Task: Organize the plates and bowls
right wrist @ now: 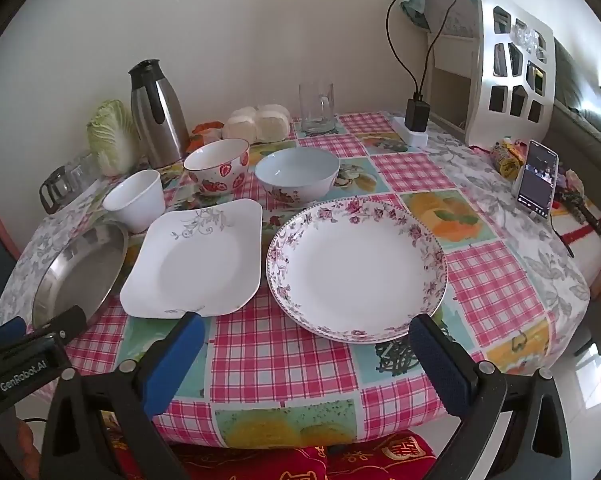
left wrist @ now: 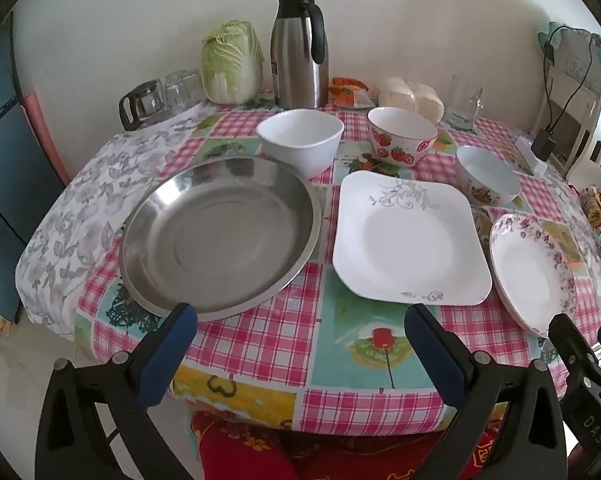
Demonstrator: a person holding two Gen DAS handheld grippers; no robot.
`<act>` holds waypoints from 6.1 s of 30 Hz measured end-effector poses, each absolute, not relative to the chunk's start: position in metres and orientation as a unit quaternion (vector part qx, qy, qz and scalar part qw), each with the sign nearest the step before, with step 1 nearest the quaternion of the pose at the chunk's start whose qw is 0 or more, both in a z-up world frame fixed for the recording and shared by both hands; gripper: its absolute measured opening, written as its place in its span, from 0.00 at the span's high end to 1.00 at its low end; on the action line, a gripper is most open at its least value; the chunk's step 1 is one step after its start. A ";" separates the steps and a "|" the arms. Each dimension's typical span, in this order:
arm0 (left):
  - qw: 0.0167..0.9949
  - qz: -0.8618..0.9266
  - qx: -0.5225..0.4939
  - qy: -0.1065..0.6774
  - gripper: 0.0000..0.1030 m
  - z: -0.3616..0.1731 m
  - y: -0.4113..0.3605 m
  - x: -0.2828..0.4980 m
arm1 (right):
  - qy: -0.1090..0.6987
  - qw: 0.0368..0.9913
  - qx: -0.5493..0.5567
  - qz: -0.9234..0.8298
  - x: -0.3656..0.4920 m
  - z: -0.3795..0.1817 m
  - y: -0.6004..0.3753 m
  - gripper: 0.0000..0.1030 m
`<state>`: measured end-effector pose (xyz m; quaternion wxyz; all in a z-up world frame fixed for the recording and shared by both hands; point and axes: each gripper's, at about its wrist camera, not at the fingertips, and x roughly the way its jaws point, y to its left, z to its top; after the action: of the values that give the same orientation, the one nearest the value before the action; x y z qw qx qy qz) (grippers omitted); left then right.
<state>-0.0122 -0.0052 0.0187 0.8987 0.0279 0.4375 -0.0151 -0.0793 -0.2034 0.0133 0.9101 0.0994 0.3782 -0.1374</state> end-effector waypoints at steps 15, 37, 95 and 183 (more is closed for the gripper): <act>0.908 -0.019 0.031 0.416 0.00 0.026 -0.008 -0.018 | 0.367 0.915 0.087 -0.142 -0.080 0.016 -0.202 0.00; 0.906 -0.024 0.034 0.422 0.00 0.024 -0.009 -0.016 | 0.365 0.917 0.080 -0.140 -0.070 0.010 -0.205 0.00; 0.921 -0.021 -0.061 0.384 0.00 0.072 0.015 0.068 | 0.326 0.928 0.138 -0.114 -0.010 0.042 -0.219 0.00; 0.803 0.184 -0.305 0.477 0.76 -0.067 0.229 0.108 | 0.458 0.877 0.076 0.122 0.103 -0.060 -0.031 0.77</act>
<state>0.1078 0.2290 -0.0672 0.8033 -0.3048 0.4773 0.1844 0.1033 -0.0315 -0.0604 0.8772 0.0756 0.4581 0.1225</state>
